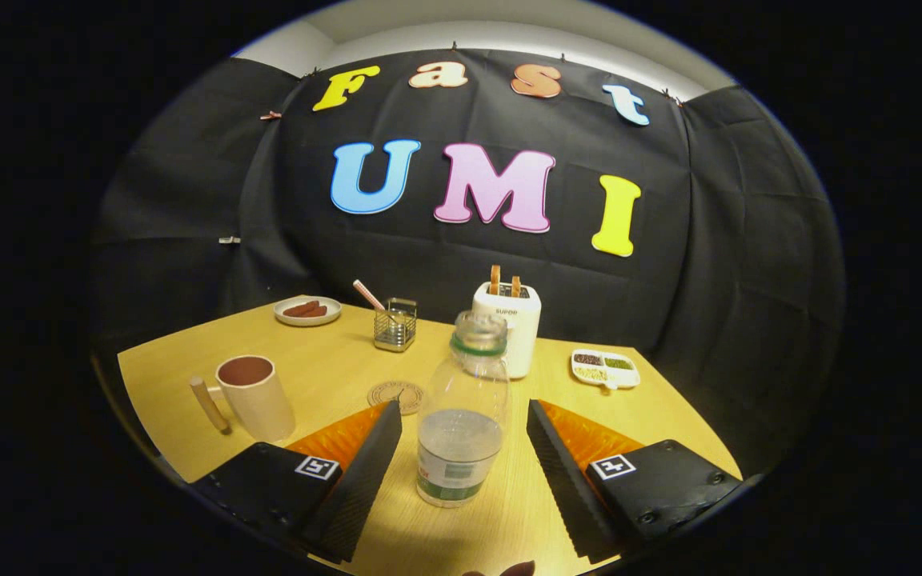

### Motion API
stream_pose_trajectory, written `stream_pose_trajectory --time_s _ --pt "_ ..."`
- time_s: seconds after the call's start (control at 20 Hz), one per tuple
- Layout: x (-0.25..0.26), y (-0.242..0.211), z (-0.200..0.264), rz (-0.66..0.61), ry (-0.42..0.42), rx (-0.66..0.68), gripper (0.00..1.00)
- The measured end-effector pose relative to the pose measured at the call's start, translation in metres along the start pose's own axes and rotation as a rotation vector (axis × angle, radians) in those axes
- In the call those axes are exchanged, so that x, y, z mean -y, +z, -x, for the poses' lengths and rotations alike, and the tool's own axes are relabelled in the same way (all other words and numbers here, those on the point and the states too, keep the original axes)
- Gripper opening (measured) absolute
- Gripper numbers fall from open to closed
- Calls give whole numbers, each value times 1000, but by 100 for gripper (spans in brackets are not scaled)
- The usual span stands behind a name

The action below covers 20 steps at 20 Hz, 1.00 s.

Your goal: Take the bottle from table, then pour the juice into the cup, finally place the bottle on the coaster

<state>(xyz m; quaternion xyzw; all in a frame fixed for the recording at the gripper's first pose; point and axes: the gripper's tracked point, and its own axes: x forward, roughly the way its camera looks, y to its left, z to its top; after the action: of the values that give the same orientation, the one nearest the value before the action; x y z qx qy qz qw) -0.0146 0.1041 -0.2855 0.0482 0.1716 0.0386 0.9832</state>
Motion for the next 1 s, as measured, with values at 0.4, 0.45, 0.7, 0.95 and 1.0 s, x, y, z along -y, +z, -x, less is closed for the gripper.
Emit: stream_pose_trajectory --time_s 0.4,0.45,0.7,0.95,1.0 --pt "0 -40 -33 -59 -25 -42 97" --pt "-2 -42 -35 -65 -23 -45 97" --pt "-4 -43 -42 -82 -26 -53 81" --pt "-5 -19 -29 -64 -3 -59 79" --pt "-4 -9 -27 -37 -11 -58 79"
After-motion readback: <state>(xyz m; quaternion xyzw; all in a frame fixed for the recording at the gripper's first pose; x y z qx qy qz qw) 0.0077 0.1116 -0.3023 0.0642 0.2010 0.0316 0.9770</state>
